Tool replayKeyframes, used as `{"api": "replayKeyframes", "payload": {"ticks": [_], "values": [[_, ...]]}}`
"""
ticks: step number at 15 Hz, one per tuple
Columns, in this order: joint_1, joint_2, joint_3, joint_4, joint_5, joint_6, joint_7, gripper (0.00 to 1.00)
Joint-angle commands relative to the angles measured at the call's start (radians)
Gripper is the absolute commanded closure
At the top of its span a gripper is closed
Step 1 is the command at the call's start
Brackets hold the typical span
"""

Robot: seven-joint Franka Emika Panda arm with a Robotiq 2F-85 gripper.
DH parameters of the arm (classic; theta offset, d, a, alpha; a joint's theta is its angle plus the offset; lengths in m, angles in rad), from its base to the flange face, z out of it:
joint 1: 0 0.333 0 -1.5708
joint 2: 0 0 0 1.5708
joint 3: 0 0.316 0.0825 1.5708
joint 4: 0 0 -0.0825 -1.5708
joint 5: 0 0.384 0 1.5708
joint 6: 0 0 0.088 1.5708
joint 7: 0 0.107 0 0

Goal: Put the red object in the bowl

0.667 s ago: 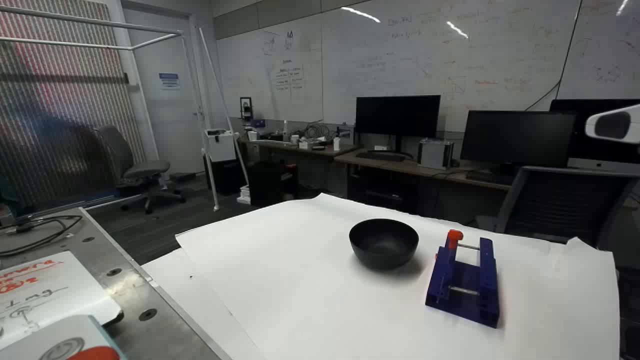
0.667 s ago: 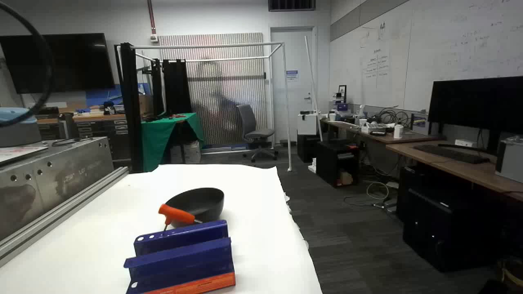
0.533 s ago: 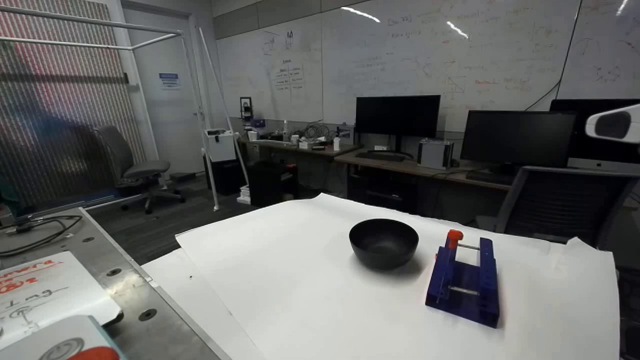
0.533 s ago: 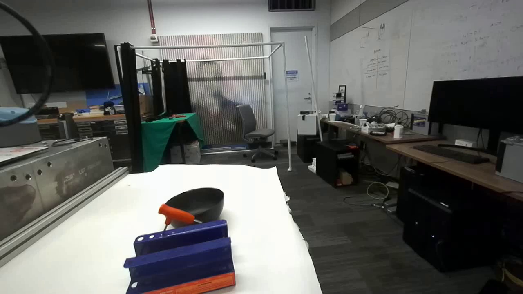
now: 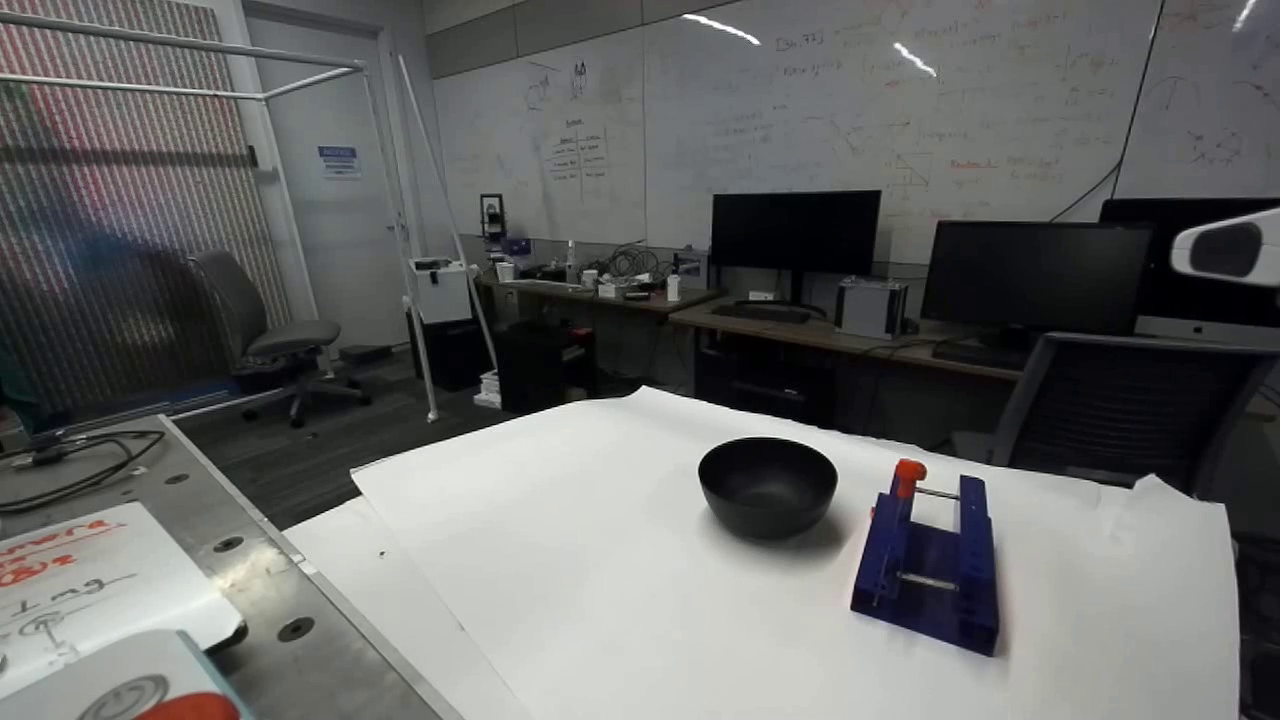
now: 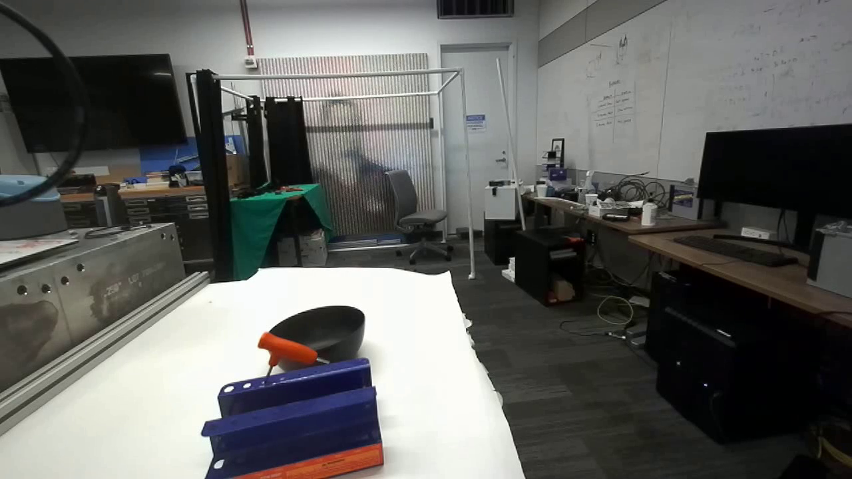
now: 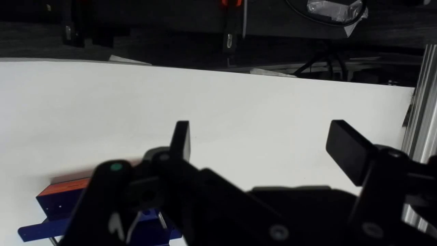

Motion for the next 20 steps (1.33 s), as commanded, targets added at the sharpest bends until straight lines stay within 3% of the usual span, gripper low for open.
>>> {"api": "replayKeyframes", "payload": {"ticks": [1, 5, 9, 11, 16, 20], "values": [[0.005, 0.001, -0.006, 0.001, -0.004, -0.001, 0.003, 0.0], [-0.001, 0.012, 0.007, 0.019, -0.004, 0.064, 0.019, 0.0], [-0.071, 0.061, -0.013, 0.058, -0.013, 0.301, 0.07, 0.0], [-0.139, 0.109, -0.009, 0.088, -0.036, 0.379, 0.132, 0.0], [-0.319, 0.229, -0.011, 0.17, -0.125, 0.397, 0.306, 0.0], [-0.395, 0.335, -0.014, 0.223, -0.173, 0.41, 0.502, 0.0]]}}
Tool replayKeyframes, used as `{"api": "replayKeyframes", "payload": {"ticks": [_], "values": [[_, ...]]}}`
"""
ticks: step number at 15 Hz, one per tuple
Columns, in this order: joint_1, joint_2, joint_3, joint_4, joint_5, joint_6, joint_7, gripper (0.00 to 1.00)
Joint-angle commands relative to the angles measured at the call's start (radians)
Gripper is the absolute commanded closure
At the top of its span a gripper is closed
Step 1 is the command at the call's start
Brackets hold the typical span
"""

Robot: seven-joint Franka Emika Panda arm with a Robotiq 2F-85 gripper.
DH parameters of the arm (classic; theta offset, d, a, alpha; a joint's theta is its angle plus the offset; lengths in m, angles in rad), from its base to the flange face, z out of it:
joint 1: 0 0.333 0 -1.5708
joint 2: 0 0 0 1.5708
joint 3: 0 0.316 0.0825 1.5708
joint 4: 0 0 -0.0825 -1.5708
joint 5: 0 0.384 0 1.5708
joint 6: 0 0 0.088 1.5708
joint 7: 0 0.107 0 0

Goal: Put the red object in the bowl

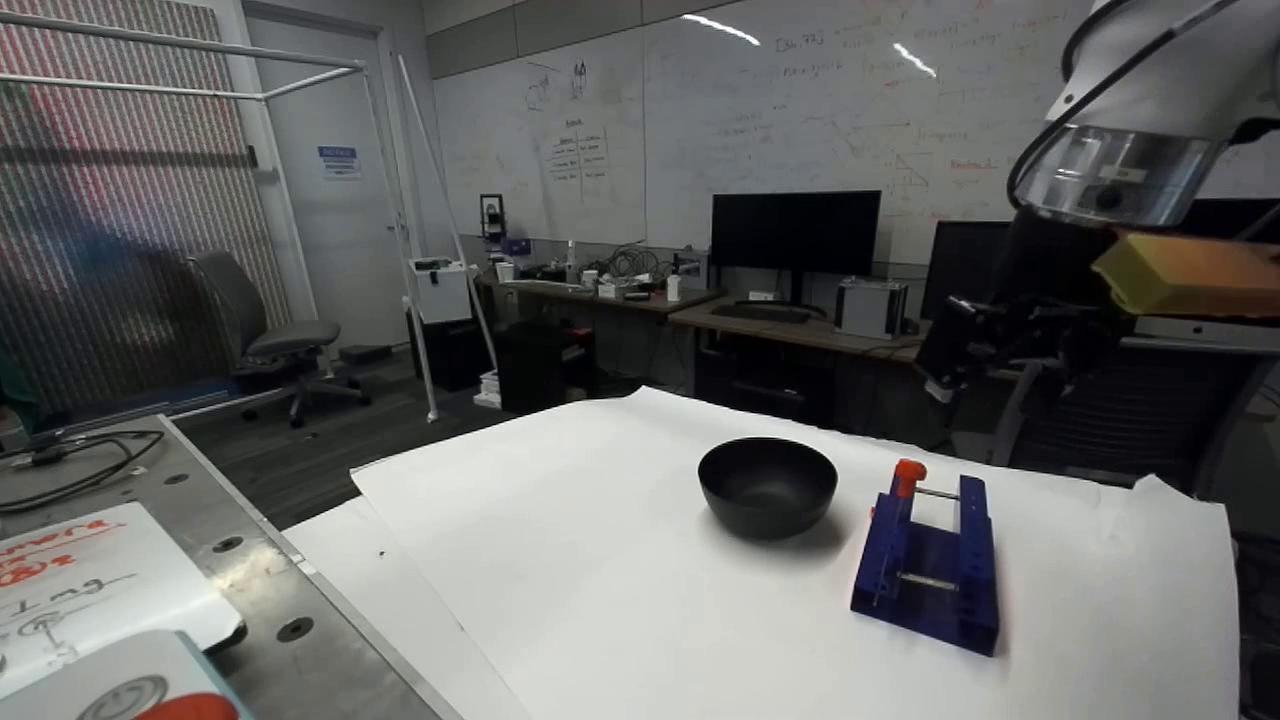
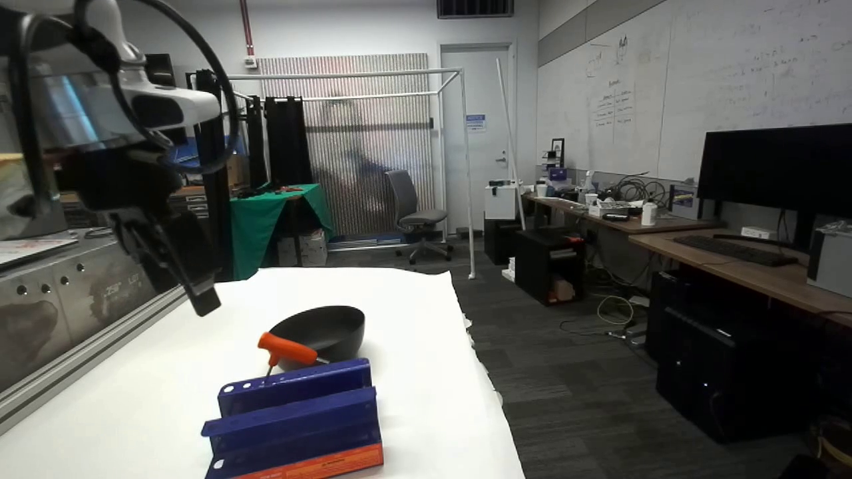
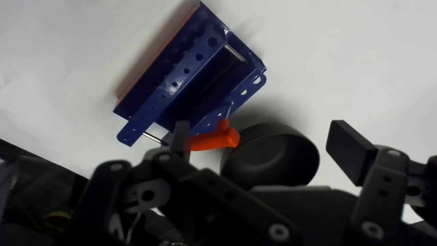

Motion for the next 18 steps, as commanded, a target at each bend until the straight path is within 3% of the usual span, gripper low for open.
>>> {"api": "replayKeyframes", "payload": {"ticks": [1, 2, 6, 11, 18], "values": [[-0.033, 0.109, -0.006, 0.071, -0.035, 0.034, 0.198, 0.0], [0.011, 0.057, -0.04, 0.026, -0.033, 0.009, 0.112, 0.0], [0.026, 0.082, -0.058, 0.029, -0.035, 0.011, 0.12, 0.0], [0.007, 0.26, -0.137, 0.181, 0.04, -0.028, 0.242, 0.0], [0.032, 0.447, -0.249, 0.323, 0.176, -0.106, 0.283, 0.0]]}}
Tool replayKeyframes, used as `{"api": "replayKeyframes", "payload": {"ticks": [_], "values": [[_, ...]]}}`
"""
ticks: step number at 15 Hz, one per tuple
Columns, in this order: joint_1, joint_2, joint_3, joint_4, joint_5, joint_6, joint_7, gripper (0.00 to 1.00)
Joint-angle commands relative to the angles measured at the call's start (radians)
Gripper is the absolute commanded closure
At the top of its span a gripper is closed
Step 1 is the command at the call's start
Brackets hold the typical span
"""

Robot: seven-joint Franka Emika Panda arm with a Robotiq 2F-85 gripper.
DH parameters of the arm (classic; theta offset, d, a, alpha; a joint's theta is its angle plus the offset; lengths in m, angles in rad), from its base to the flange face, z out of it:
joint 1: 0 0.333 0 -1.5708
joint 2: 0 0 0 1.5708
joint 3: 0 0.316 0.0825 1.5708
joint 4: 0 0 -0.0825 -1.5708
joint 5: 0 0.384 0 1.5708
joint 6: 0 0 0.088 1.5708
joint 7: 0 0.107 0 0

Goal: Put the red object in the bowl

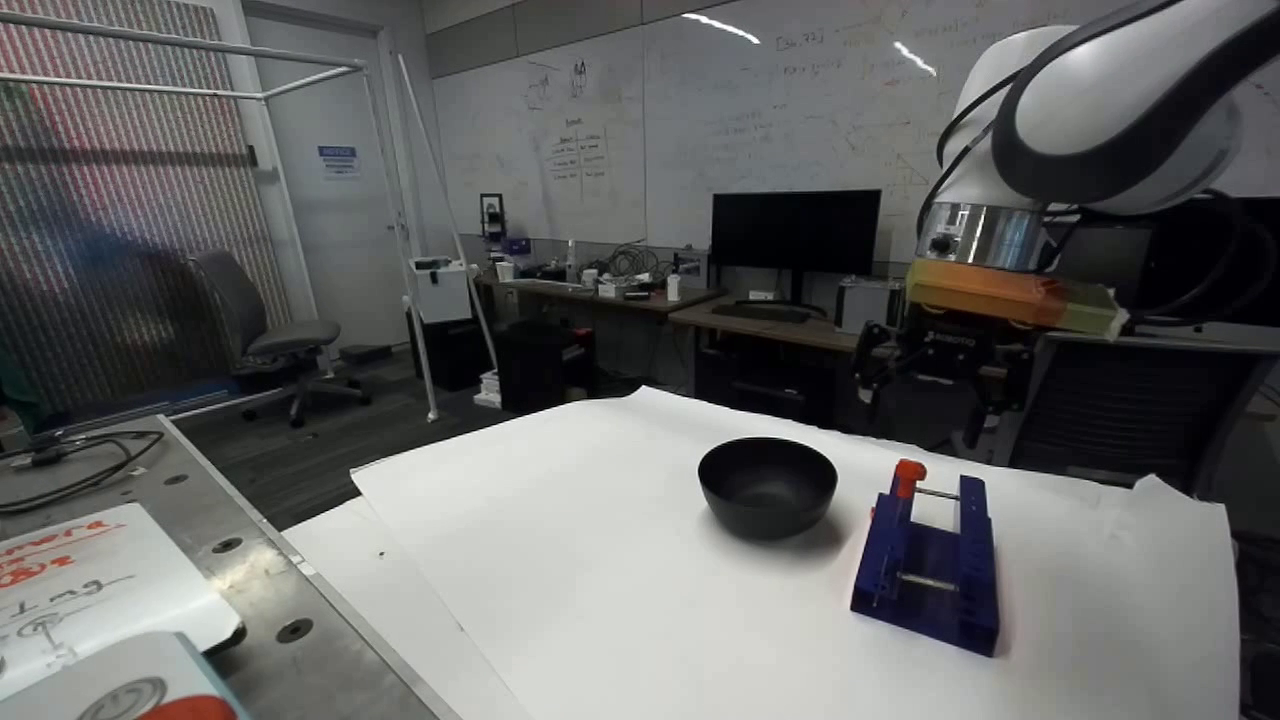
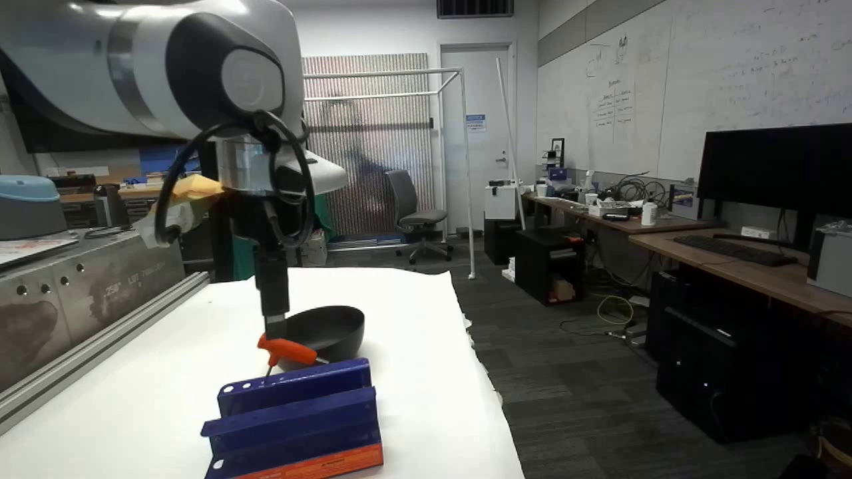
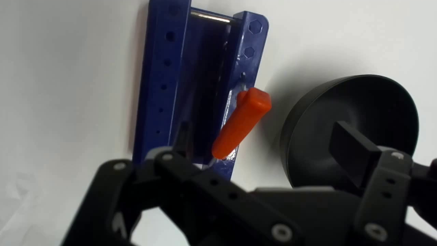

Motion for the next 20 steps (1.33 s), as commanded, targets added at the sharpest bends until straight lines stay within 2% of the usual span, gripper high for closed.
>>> {"api": "replayKeyframes", "payload": {"ticks": [1, 2, 3, 4, 8, 12, 13, 14, 15, 16, 20], "values": [[0.032, 0.09, -0.052, 0.102, 0.068, -0.108, 0.027, 0.0], [0.035, 0.105, -0.06, 0.119, 0.088, -0.14, 0.019, 0.25], [0.038, 0.118, -0.068, 0.133, 0.111, -0.171, 0.008, 0.27], [0.041, 0.128, -0.073, 0.142, 0.125, -0.187, 0.012, 0.34], [0.045, 0.151, -0.092, 0.178, 0.184, -0.27, -0.001, 0.66], [0.032, 0.153, -0.119, 0.17, 0.186, -0.284, -0.019, 0.95], [0.029, 0.156, -0.128, 0.171, 0.183, -0.292, -0.03, 0.79], [0.025, 0.157, -0.137, 0.169, 0.187, -0.296, -0.042, 0.53], [0.024, 0.157, -0.144, 0.167, 0.19, -0.298, -0.055, 0.52], [0.024, 0.161, -0.151, 0.167, 0.193, -0.302, -0.07, 0.45], [0.025, 0.192, -0.17, 0.171, 0.195, -0.301, -0.133, 0.14]]}}
